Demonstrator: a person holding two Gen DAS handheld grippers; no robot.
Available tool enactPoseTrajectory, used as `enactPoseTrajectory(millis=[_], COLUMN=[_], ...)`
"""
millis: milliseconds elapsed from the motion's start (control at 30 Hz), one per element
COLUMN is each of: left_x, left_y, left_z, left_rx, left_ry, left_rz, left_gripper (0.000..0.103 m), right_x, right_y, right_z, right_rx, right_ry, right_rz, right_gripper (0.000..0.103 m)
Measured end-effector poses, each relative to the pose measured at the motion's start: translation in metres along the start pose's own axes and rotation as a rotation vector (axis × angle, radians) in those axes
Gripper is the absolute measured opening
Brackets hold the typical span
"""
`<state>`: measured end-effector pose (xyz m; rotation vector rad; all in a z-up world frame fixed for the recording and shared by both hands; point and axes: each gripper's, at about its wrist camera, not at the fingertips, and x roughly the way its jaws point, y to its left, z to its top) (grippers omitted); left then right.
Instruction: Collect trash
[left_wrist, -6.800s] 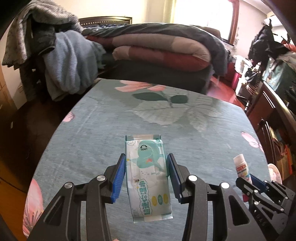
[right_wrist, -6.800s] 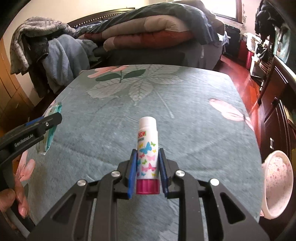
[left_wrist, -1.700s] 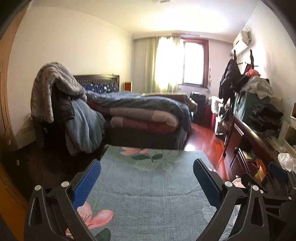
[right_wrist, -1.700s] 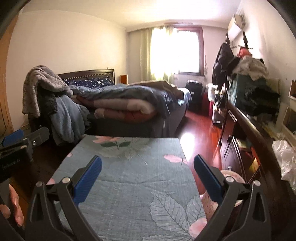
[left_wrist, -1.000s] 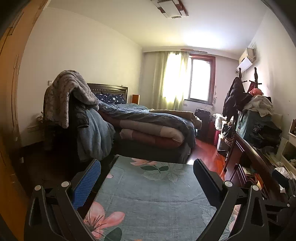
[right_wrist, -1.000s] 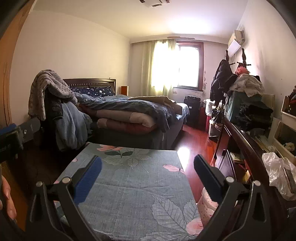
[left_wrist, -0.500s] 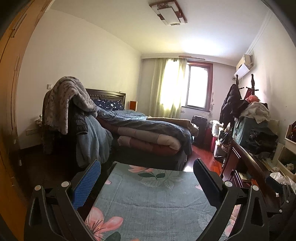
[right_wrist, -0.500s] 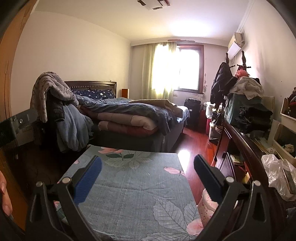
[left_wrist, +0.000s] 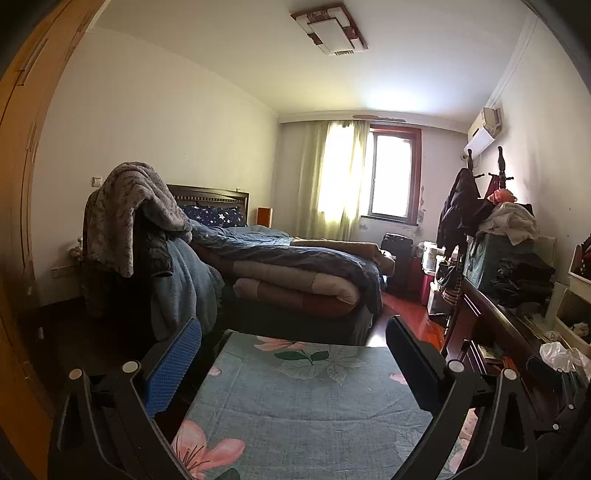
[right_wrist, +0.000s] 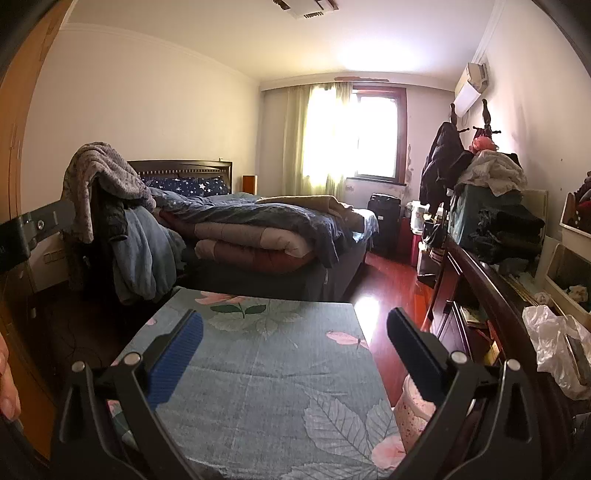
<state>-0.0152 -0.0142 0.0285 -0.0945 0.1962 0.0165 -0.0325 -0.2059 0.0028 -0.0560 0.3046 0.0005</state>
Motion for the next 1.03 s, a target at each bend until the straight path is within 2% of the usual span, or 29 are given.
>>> enactPoseTrajectory(millis=[200, 500, 667, 1033], left_x=[0.002, 0.012, 0.008, 0.018], left_y=[0.0, 0.017, 0.016, 0.01], left_z=[0.0, 0.002, -0.002, -0.007], left_rx=[-0.005, -0.073, -0.058, -0.028], left_ry=[-0.006, 0.004, -0.048, 0.005], left_rz=[0.008, -0.007, 0.011, -0.008], left_gripper=[0.099, 0.099, 0.099, 0.099], right_x=[0.005, 0.013, 0.018, 0.028], right_y=[0.0, -0.001, -0.001, -0.001], right_z=[-0.002, -0.007, -0.01, -0.015], right_rx=[-0.001, 0.002, 0.001, 0.005], right_ry=[0.01, 0.026, 0.041, 0.057], right_rz=[0.005, 0.008, 0.012, 0.021], right_gripper=[0.1, 0.1, 0.1, 0.1])
